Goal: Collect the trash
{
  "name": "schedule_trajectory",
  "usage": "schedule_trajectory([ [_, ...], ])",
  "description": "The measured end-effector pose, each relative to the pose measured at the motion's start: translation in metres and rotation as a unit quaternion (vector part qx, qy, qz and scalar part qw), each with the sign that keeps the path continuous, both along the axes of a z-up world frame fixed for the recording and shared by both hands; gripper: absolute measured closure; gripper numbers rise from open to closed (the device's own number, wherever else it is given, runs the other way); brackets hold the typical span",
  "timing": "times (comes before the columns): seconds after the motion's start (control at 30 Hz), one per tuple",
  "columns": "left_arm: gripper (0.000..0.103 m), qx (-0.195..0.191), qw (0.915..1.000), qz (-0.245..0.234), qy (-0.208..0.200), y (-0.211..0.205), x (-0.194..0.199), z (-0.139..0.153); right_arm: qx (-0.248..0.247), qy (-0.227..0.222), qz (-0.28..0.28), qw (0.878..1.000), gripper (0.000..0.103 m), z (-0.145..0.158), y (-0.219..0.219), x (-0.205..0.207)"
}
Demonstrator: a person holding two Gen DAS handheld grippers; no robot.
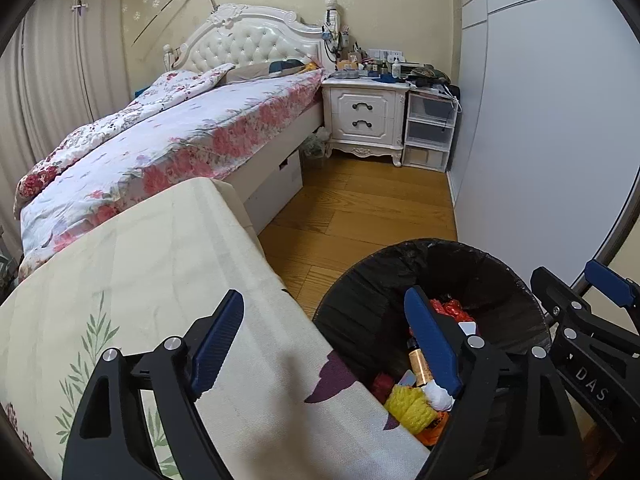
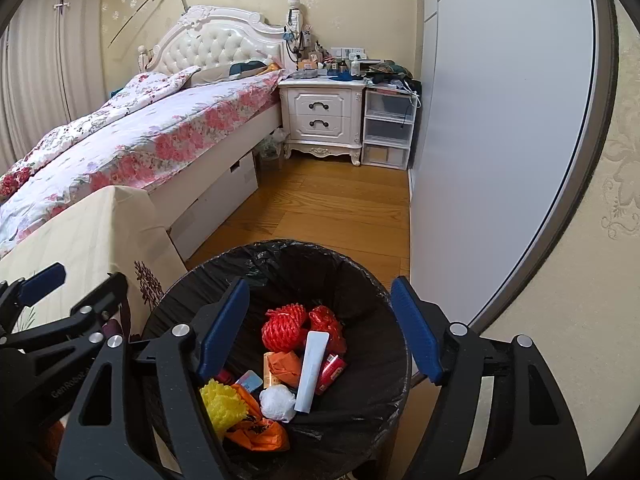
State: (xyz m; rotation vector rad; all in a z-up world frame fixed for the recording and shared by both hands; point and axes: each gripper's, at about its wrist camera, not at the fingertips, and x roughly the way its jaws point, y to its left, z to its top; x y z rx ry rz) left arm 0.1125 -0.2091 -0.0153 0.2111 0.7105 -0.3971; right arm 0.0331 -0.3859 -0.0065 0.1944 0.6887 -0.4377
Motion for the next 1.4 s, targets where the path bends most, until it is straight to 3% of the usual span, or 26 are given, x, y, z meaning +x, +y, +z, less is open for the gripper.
schedule_trajectory([
  [0.37,0.019,-0.002,0.9996,0.022,-0.018,0.032,-0.025,0.014,0.019,-0.007,0.012,1.0,0.026,0.011,0.017,-0.018],
  [1.03,0.019,-0.013,0.9979,0.042,-0.046,0.072,-0.07,0.031,-0.039,-0.033,0.038,0.998,0.017,0.04,0.056,-0.062],
  [1.4,0.019,-0.017,0.9974,0.043,-0.054,0.073,-0.074,0.036,-0.042,-0.043,0.038,0.997,0.017,0.046,0.057,-0.067],
])
